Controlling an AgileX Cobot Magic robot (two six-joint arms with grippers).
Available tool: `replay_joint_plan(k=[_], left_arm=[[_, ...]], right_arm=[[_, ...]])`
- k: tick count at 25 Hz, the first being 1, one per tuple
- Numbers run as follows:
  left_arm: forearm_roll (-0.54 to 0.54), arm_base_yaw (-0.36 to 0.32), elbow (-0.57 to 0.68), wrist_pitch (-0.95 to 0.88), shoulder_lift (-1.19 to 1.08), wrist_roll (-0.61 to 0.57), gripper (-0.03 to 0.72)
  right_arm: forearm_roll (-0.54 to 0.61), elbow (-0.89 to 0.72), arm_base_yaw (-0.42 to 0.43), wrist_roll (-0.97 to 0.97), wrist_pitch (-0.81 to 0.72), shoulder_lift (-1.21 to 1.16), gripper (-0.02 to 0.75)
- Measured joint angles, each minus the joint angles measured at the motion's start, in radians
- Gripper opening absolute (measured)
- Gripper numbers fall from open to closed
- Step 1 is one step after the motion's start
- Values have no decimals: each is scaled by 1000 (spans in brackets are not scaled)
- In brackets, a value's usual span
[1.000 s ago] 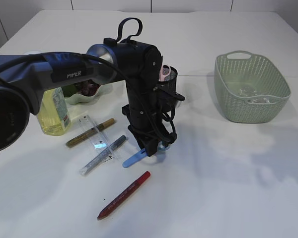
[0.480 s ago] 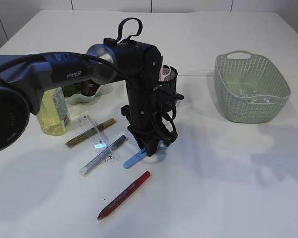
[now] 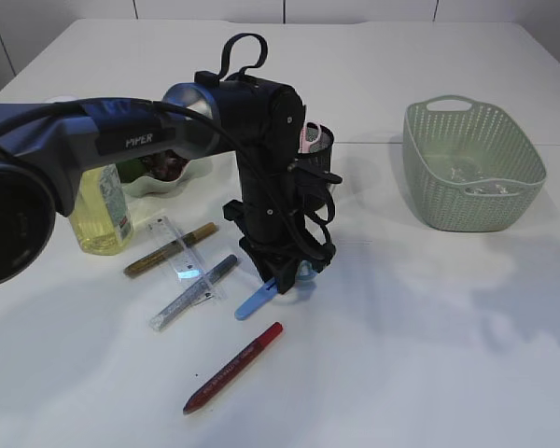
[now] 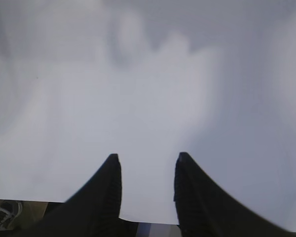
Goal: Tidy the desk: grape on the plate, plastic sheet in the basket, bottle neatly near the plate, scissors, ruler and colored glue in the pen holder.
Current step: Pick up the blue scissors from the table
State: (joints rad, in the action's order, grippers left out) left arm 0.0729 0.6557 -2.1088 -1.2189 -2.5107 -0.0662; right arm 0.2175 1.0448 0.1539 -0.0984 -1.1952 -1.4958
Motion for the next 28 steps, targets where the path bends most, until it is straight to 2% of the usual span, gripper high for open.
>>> replay_joint_plan(k=[28], left_arm=[[25,0,0,0,64,38,185]], right_arm=[[0,0,0,0,0,0,316]])
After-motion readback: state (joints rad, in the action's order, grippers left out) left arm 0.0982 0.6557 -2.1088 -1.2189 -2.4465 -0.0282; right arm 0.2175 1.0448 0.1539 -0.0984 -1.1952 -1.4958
